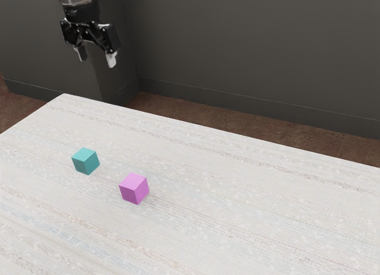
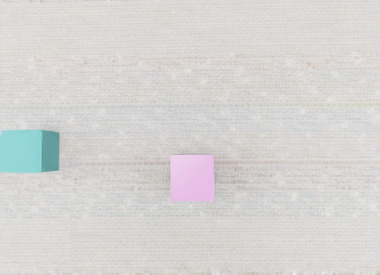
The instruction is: Pick up the blue block with one arm, and put the blue block on the pink block with one arm
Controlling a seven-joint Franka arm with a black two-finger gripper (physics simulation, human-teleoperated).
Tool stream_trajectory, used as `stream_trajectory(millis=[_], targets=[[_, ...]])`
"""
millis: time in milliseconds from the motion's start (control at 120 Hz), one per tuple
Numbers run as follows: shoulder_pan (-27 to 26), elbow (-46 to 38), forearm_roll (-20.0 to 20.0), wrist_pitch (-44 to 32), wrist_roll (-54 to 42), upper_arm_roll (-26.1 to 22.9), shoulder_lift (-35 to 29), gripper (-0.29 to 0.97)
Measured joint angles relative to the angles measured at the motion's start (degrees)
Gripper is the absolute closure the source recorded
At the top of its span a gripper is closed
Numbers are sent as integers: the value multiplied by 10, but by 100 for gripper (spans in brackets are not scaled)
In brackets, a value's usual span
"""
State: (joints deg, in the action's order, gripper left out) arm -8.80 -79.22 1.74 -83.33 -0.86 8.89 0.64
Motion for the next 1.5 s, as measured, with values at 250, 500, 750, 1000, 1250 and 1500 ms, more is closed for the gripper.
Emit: stream_trajectory(millis=[250,500,750,1000,1250,1500], targets=[[7,103,3,44,-6,0,2,0],[22,164,4,92,-10,-1,12,0],[21,77,5,89,-14,0,-16,0],[19,-267,3,-116,-17,-5,-110,0],[20,-393,39,-275,-21,16,-132,0],[21,-418,62,-340,-37,73,-116,0]])
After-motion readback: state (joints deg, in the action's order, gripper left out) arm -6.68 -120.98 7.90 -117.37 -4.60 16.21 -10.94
